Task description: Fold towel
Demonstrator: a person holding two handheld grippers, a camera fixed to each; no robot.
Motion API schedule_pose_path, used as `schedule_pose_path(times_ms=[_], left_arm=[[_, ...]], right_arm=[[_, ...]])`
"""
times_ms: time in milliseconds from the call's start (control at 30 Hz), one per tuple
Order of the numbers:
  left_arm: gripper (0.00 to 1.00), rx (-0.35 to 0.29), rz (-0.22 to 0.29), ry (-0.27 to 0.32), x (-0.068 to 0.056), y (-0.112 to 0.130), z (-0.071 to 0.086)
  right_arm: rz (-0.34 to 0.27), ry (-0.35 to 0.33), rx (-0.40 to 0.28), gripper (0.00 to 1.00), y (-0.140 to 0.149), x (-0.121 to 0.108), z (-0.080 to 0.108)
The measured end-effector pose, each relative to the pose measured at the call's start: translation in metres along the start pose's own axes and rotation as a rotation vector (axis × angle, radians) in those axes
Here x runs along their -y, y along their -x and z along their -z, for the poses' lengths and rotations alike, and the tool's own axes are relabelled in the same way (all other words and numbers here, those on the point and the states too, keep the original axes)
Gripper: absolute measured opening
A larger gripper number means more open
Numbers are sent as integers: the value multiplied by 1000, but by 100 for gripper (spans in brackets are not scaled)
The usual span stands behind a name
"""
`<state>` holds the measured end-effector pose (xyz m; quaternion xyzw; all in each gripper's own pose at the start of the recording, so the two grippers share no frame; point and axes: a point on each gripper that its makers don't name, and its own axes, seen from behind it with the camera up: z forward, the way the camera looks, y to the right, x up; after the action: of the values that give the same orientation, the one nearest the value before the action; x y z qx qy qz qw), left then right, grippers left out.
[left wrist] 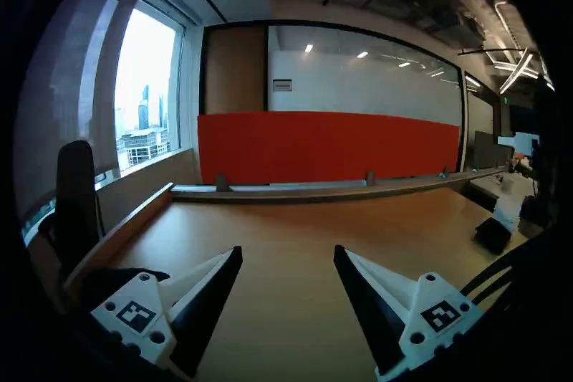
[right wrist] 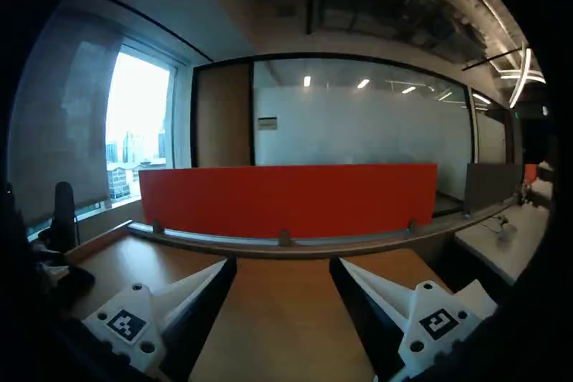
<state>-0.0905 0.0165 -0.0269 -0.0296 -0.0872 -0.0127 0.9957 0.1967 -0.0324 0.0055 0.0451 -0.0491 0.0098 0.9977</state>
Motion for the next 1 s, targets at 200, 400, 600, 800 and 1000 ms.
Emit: schedule_pose_path(times_ms=[200, 400, 600, 800, 1000], left_arm=[[95, -69, 33, 0, 2, -28, -13], [95, -103, 44, 4, 3, -39, -24], [95, -120, 46, 10, 1, -42, -31], [95, -146, 36, 9, -2, -48, -31], [95, -156, 18, -5, -4, -45, -33]], right_arm=[[10, 18, 5, 100, -1, 2, 4], [-1, 35, -7, 100, -7, 0, 5], [5, 45, -19, 100, -14, -2, 6], [23, 50, -18, 100, -17, -3, 8], [23, 52, -32, 100, -26, -2, 13]])
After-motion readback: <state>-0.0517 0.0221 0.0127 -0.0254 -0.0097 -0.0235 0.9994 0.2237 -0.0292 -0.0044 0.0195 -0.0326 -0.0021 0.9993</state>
